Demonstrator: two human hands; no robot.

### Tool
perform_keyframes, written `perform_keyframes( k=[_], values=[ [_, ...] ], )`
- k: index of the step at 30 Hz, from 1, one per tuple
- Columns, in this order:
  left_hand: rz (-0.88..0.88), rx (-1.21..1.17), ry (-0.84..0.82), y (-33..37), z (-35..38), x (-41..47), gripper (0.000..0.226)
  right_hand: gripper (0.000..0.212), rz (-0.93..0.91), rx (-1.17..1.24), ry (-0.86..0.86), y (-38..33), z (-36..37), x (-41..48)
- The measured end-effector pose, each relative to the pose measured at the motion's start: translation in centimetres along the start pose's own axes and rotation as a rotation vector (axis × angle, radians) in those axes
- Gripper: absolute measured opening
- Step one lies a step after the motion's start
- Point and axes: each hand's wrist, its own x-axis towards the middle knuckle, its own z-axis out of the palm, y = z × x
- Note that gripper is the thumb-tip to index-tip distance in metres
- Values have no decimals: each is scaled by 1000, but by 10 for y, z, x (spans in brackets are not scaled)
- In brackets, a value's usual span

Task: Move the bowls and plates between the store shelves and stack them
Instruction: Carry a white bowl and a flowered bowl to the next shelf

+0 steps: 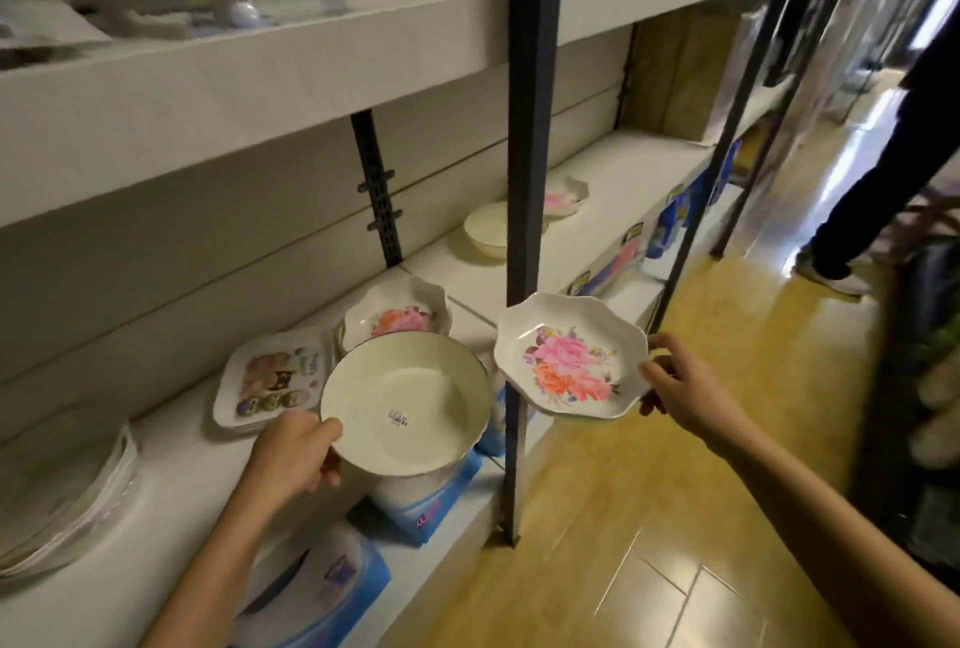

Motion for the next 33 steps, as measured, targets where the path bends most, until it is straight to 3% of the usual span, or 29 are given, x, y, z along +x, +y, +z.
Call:
perform_keyframes(
  k=[5, 19, 33],
  values=[
    [51, 21, 4, 48, 42, 2, 29, 21, 12, -2, 41, 33, -50, 22],
    [-22, -49, 44, 157, 170, 0, 33, 21, -58, -43, -30, 103, -184, 124],
    [-62, -120, 142, 232, 218, 52, 32, 24, -78, -20, -72, 120, -220, 227]
  ],
)
